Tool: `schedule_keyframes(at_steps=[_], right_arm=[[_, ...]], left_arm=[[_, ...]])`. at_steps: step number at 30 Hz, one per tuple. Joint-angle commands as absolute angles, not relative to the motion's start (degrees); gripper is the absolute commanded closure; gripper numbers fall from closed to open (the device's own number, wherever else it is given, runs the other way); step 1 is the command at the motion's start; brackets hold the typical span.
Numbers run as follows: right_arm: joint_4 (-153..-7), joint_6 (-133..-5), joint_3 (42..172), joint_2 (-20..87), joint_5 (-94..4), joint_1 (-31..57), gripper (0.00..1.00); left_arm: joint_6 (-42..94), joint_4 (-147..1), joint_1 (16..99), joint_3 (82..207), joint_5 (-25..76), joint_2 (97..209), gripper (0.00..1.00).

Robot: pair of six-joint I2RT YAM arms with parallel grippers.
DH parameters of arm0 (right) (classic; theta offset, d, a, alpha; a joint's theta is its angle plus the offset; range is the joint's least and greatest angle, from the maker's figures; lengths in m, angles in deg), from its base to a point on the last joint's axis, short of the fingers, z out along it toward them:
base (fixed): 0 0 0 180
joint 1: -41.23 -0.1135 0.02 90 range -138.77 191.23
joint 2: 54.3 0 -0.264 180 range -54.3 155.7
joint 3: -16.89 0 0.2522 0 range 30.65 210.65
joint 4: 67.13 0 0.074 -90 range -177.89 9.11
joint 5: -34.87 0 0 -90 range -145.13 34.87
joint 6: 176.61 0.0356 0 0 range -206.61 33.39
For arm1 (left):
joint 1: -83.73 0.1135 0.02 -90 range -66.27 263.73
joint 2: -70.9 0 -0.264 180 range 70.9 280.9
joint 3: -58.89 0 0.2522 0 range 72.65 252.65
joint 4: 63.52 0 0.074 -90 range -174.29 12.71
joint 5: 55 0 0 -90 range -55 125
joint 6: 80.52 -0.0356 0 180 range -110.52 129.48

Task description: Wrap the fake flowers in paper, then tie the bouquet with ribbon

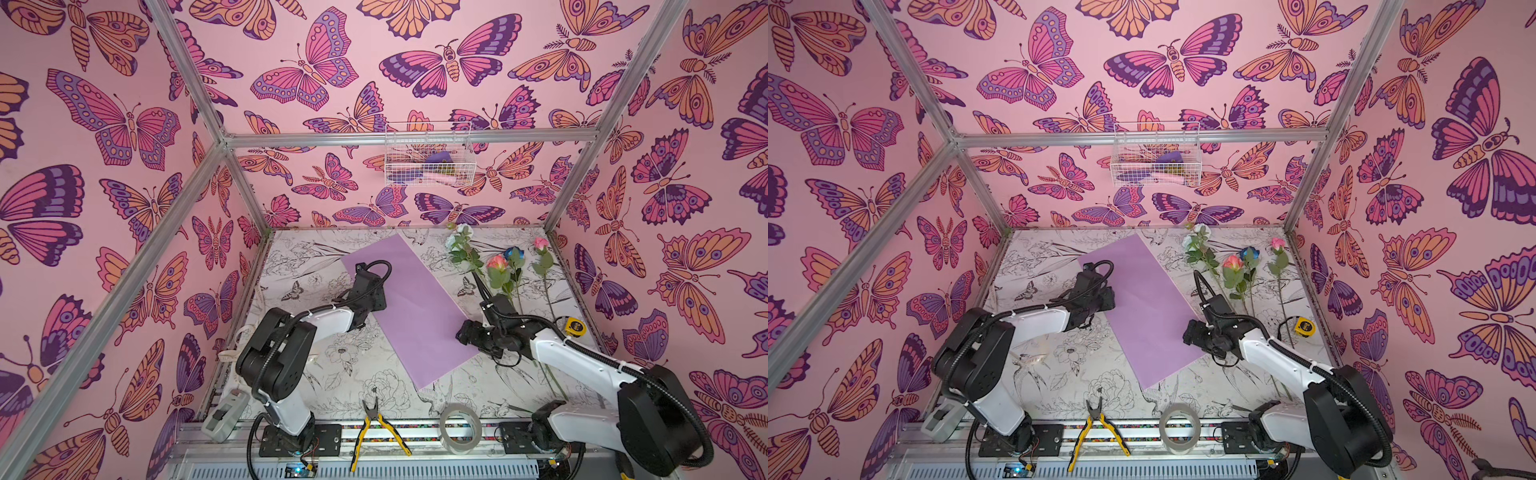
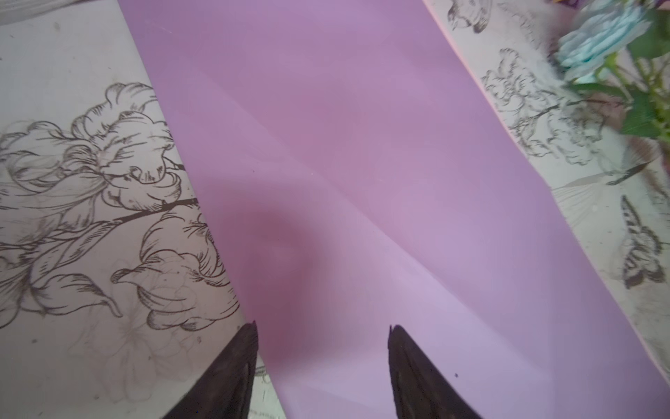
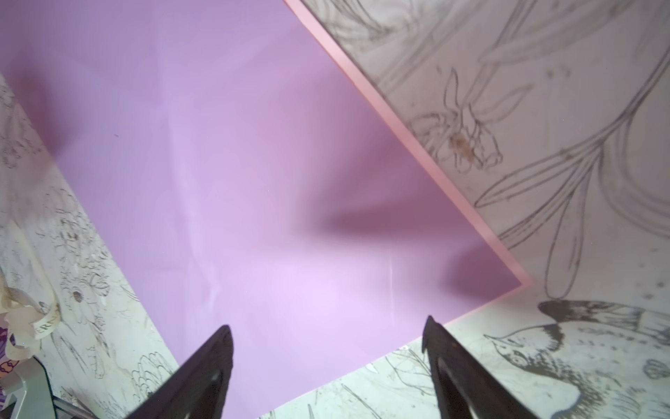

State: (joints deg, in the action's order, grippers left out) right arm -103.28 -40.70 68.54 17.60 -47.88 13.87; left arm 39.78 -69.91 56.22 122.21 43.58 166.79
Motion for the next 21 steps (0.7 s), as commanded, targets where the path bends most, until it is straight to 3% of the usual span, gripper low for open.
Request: schedule_keyframes(at_steps=[1, 11, 21], right_arm=[[-108.46, -45.04, 72.87, 18.46, -52.24, 14.36, 0.14], [-113.72, -57.94, 84.68, 32.73, -53.7, 18.3, 0.09], [-111.59, -60.78, 87.88, 43.57, -49.65, 18.4, 0.09]], left_arm=[[41.12, -73.9, 55.89, 119.14, 42.44, 163.02, 0.4], [43.74, -77.39, 52.71, 115.52, 33.68, 159.27, 0.47], [44.6, -77.24, 49.66, 115.73, 33.59, 163.58, 0.52]])
